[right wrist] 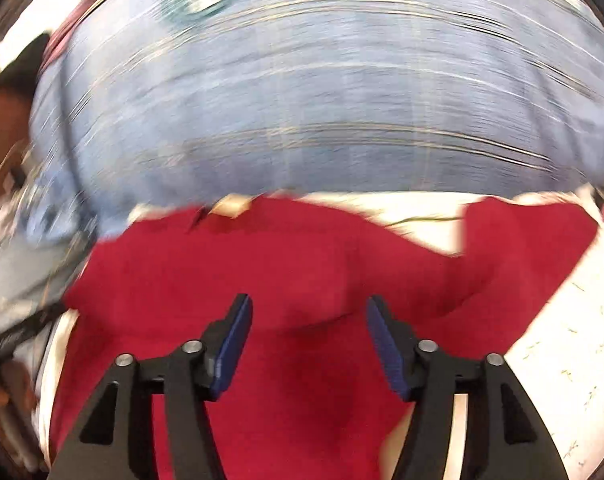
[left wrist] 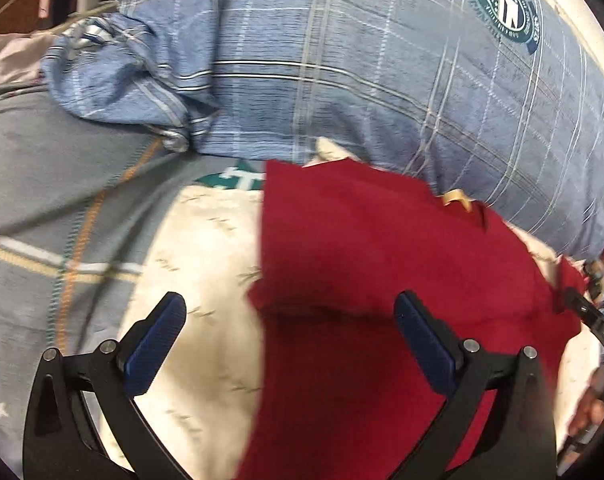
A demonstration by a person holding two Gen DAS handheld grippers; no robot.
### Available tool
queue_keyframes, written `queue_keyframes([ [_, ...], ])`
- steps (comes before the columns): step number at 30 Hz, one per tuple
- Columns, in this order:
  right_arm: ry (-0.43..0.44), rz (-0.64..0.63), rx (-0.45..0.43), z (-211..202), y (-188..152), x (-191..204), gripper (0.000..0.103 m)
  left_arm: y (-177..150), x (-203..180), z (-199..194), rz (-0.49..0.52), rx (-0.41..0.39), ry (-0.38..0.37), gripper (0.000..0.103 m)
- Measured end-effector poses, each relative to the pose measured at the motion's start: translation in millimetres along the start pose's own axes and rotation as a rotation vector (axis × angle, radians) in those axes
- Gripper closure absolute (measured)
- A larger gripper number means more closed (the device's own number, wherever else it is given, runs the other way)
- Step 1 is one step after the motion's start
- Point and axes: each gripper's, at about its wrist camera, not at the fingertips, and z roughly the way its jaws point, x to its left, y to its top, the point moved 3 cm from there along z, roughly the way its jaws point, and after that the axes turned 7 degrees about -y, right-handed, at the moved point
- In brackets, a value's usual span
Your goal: Fold small clothes
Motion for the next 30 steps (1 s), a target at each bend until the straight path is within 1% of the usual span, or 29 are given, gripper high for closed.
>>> queue_keyframes([
  [2, 0.007, 0.047, 0.019, 13, 2, -8, 0.036, 4, -2, 8, 0.018, 0.002, 0.017, 0.0],
  [3, 0.039, 0.055, 0.037, 23, 1, -6, 0.036, 4, -1, 16, 0.024, 0.007, 0.033, 0.0],
  [5, 0.06, 0.032, 0.038, 35, -2, -1, 0.041, 3, 4, 28, 0.023, 0.026, 0.049, 0.0],
  [7, 0.033, -0.023, 0.039, 48, -6, 7, 0.06, 1, 8, 39, 0.013, 0.055, 0.06, 0.0],
  [8, 0.02, -0.042, 0.053, 58, -7, 11, 0.08, -1, 9, 43, 0.011, 0.065, 0.056, 0.0],
  [9, 0.003, -0.041, 0.063, 63, -7, 10, 0.089, -4, 9, 47, 0.012, 0.073, 0.056, 0.0],
  [10, -0.001, -0.027, 0.057, 63, -7, 6, 0.092, -6, 8, 49, 0.019, 0.074, 0.061, 0.0],
  [12, 0.016, 0.0, 0.038, 58, -2, 2, 0.093, -9, 6, 51, 0.032, 0.065, 0.067, 0.0],
  [13, 0.002, -0.006, 0.023, 53, 0, -3, 0.094, -10, 6, 51, 0.033, 0.062, 0.068, 0.0],
  [14, -0.024, -0.018, 0.01, 49, 1, -5, 0.097, -12, 5, 51, 0.033, 0.058, 0.069, 0.0],
  [15, -0.076, -0.032, -0.006, 46, 3, -7, 0.097, -14, 5, 52, 0.032, 0.055, 0.07, 0.0],
  [16, -0.086, -0.029, -0.006, 45, 3, -9, 0.097, -16, 5, 52, 0.032, 0.053, 0.074, 0.0],
  [17, -0.076, -0.014, 0.002, 44, 2, -11, 0.097, -18, 4, 52, 0.035, 0.051, 0.081, 0.0],
  [18, -0.042, 0.026, 0.019, 42, 2, -15, 0.097, -19, 2, 53, 0.039, 0.047, 0.086, 0.0],
  [20, -0.005, 0.058, 0.015, 40, 3, -19, 0.092, -21, 0, 54, 0.059, 0.031, 0.104, 0.0],
  [22, 0.013, 0.039, -0.016, 28, 3, -16, 0.091, -19, -1, 55, 0.07, 0.024, 0.12, 0.0],
  [25, 0.034, -0.014, -0.052, 15, 1, -3, 0.08, -19, -2, 55, 0.084, 0.019, 0.14, 0.0],
  [26, 0.044, -0.022, -0.048, 14, -1, 0, 0.073, -20, -1, 55, 0.084, 0.021, 0.141, 0.0],
  [27, 0.063, -0.029, -0.034, 16, -4, 5, 0.07, -19, 0, 56, 0.079, 0.024, 0.137, 0.0],
  [30, 0.09, -0.032, 0.005, 25, -11, 15, 0.07, -19, 3, 57, 0.063, 0.033, 0.118, 0.0],
])
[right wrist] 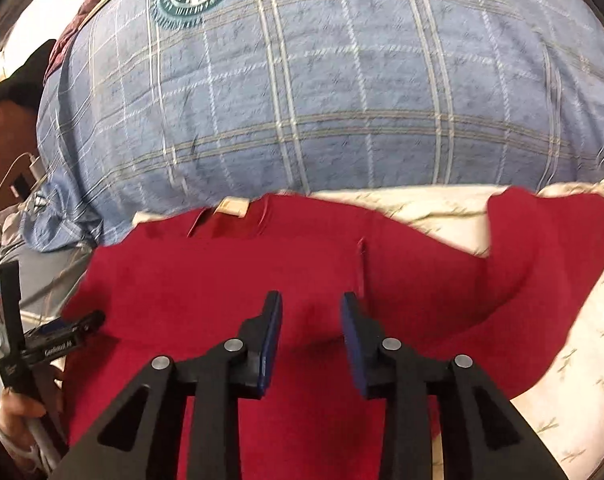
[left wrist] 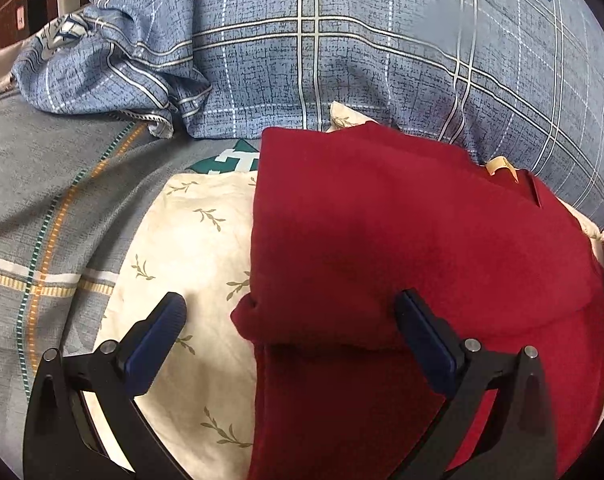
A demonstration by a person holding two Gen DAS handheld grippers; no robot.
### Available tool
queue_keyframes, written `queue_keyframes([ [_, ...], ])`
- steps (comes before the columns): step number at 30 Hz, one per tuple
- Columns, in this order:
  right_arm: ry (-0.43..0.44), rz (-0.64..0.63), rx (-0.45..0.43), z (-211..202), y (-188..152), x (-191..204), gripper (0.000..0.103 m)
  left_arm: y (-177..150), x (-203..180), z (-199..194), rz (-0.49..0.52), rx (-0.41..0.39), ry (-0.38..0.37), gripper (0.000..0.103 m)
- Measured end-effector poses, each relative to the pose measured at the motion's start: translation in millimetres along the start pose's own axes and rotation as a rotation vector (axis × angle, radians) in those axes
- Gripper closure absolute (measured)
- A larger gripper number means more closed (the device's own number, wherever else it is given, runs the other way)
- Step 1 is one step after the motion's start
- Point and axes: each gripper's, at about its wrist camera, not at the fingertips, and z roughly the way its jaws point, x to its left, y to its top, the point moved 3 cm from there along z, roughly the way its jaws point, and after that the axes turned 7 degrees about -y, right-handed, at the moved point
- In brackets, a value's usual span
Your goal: Fold small clothes
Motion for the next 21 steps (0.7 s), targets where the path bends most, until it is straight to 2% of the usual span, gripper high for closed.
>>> queue_keyframes([
  [9, -0.006, 0.02, 0.012, 5, -5, -4, 0.068, 0, 1, 2, -0.017, 0.006, -0.012, 0.0],
  [12, -0.009, 0.035, 0.012, 5, -5, -7, 0.06, 0, 0, -6, -0.002, -0.009, 0.01, 0.0],
  [21, -0.014, 0.036, 0.005, 4, -5, -9, 0.059, 3, -7, -30, 0.058, -0.075, 0.03, 0.0],
])
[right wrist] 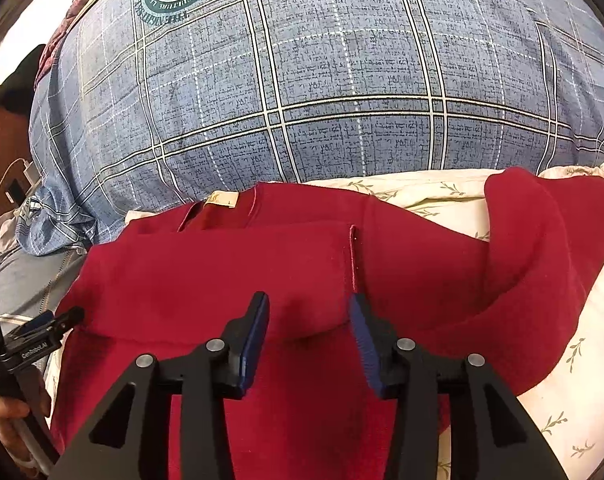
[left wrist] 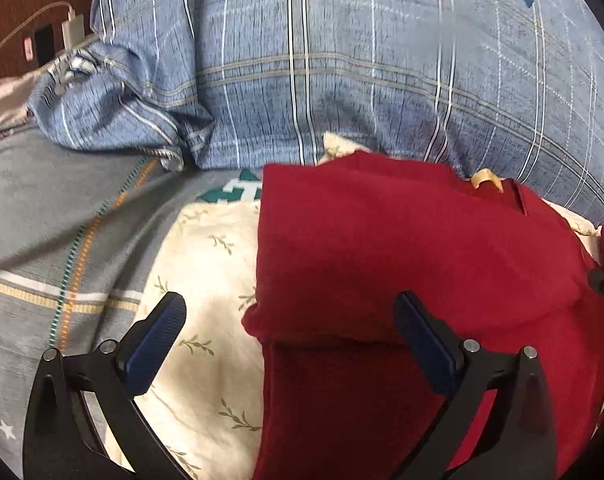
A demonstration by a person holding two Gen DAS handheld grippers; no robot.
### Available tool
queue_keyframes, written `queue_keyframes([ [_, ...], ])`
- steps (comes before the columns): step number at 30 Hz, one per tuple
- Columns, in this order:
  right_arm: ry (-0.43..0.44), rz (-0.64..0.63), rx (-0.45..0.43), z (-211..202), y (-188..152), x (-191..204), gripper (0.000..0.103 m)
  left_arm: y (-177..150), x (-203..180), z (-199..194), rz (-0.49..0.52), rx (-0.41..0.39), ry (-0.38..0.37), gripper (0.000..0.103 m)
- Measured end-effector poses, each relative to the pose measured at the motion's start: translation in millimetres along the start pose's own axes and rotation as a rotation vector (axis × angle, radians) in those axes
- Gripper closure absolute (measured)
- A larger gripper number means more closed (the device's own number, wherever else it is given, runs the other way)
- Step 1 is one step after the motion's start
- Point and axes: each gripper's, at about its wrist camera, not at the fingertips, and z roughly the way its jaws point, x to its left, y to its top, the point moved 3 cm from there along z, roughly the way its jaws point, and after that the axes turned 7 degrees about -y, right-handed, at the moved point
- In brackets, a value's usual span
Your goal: Fold small clothes
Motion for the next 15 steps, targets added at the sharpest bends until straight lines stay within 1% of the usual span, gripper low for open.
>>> queue_keyframes([
  [4, 0.0, 0.001, 0.006, 2, -1, -1, 0.058, 2, 0, -5, 0.002, -0.007, -0.014, 0.0],
  [8, -0.001, -0.009, 0.011, 4, -1, 0, 0.055, 1, -1, -4, 0.001, -0.003, -0.015, 0.0],
  [13, -0.001, -0.014, 0.02, 4, 0, -2, 0.055, -2, -3, 1, 0.014, 0.022, -0.012, 0.0],
  [14, -0.009, -0.015, 0.024, 3, 2, -4, 0.055, -2, -3, 1, 0.016, 0.026, -0.013, 0.0],
  [15, -0.035, -0.008, 0.025, -1, 6, -11, 0.055, -2, -4, 0, 0.016, 0.024, -0.018, 0.0],
])
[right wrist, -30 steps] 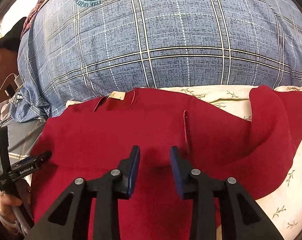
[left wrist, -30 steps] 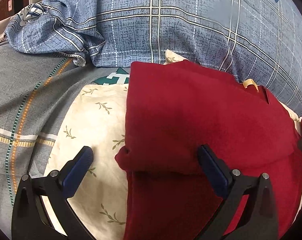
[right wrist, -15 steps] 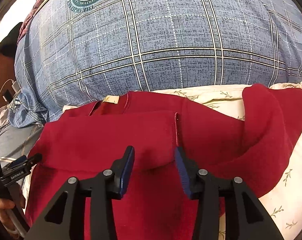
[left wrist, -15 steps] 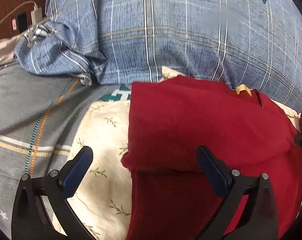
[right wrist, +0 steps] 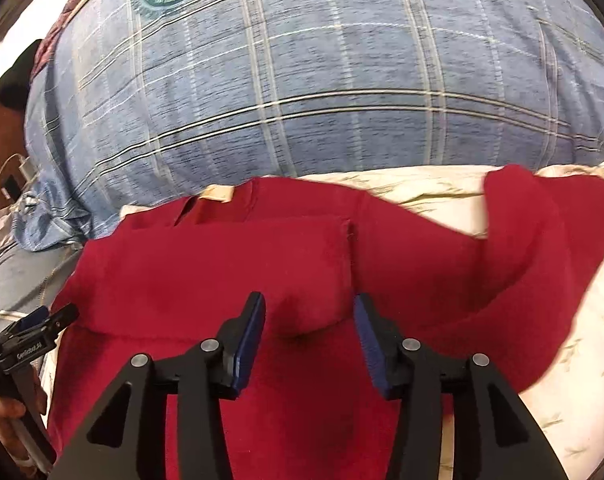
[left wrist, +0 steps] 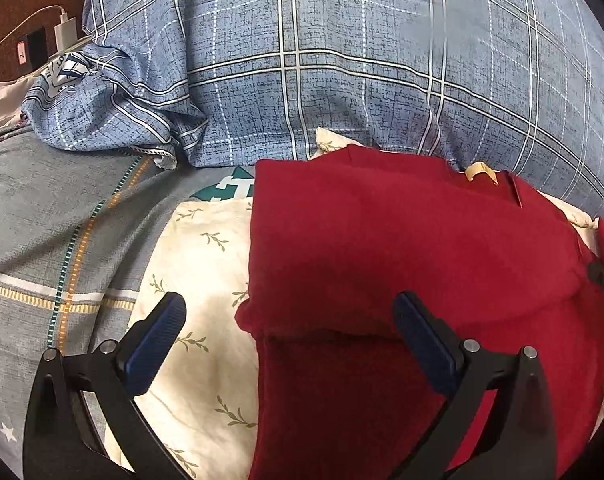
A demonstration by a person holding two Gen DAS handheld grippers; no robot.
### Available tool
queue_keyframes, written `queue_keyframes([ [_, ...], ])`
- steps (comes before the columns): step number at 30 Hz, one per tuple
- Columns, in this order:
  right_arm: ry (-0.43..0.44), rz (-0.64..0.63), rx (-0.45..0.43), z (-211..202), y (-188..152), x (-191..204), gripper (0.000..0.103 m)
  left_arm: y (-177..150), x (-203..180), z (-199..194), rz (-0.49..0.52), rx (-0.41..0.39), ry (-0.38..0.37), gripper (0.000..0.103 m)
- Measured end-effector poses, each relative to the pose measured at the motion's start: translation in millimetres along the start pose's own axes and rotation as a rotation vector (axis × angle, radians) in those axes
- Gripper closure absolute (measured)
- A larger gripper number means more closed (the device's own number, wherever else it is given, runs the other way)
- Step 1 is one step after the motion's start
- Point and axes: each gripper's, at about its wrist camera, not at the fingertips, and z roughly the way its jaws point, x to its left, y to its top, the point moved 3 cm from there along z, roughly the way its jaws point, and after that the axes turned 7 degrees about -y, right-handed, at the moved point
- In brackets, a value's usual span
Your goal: Fold small clothes
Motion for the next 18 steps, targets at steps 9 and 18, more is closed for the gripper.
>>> queue_keyframes([
  [9, -0.223, 0.261, -0.018, -28, 27, -138, 0.04, 0, -3, -6, 0.0, -0.011, -0.02, 0.0],
  [18, -0.272, 0.574, -0.031, 13, 15, -250, 0.04, -3, 1, -5, -0.011, -0.005, -0.022, 0.0],
])
